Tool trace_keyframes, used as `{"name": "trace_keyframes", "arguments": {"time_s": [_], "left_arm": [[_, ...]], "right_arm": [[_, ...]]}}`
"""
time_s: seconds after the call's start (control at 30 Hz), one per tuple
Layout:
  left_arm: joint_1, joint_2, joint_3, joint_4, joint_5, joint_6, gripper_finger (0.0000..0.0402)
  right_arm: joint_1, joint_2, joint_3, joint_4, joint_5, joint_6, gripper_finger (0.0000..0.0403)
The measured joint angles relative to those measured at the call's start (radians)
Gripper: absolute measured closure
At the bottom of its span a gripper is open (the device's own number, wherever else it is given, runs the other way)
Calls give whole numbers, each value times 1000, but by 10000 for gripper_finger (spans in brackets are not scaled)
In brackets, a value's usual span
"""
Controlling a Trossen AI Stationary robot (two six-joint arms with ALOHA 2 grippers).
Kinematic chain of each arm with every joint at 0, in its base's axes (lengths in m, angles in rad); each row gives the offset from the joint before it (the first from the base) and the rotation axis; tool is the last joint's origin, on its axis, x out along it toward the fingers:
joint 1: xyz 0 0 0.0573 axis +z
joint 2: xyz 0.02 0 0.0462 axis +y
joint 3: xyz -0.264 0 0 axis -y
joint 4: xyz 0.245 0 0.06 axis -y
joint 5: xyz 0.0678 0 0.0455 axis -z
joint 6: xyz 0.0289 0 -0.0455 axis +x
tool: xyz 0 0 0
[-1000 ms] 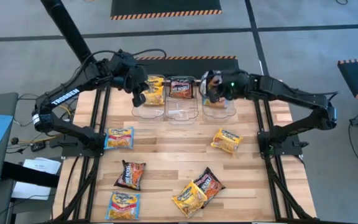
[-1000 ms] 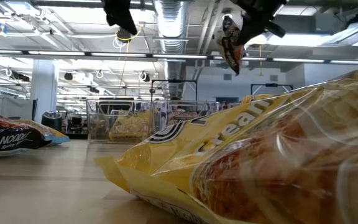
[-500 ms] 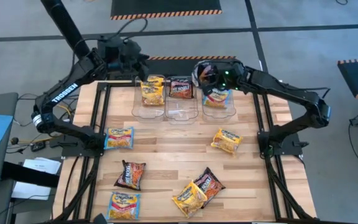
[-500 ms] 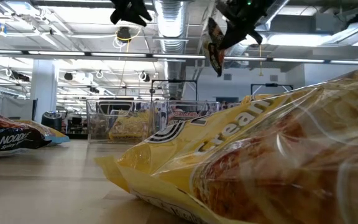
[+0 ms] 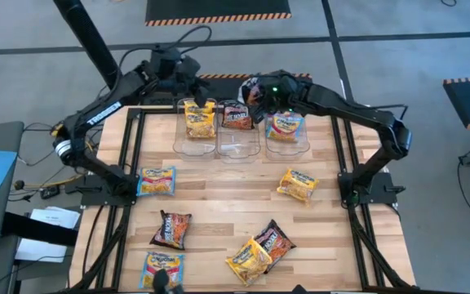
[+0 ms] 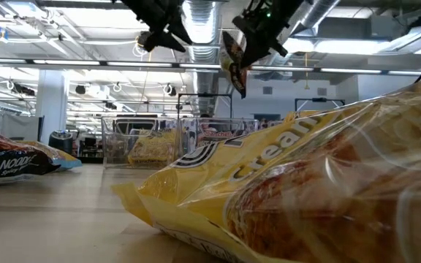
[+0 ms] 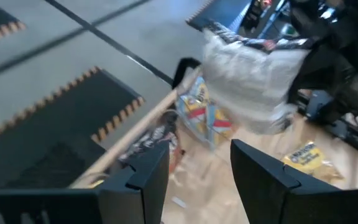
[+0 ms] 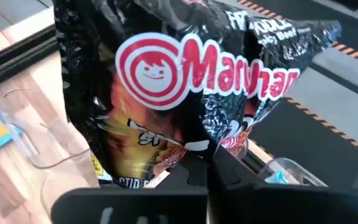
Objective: Sort Maruchan noodles
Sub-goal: Put the black noodle pack in the middle transparent bin
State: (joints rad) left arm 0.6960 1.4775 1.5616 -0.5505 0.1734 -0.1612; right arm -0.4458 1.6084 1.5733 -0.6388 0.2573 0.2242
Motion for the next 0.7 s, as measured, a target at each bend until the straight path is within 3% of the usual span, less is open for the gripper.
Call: {"name": "trace_keyframes", "arguments": {"time_s": [0.33, 0.7], "left_arm": [[-23, 113, 0, 91, 85, -158, 242], [-49, 145, 0, 110, 110, -168, 242]], "right_arm": [[2, 82, 18, -45, 2, -14, 399], [5, 116, 18, -44, -1, -26, 399]]}}
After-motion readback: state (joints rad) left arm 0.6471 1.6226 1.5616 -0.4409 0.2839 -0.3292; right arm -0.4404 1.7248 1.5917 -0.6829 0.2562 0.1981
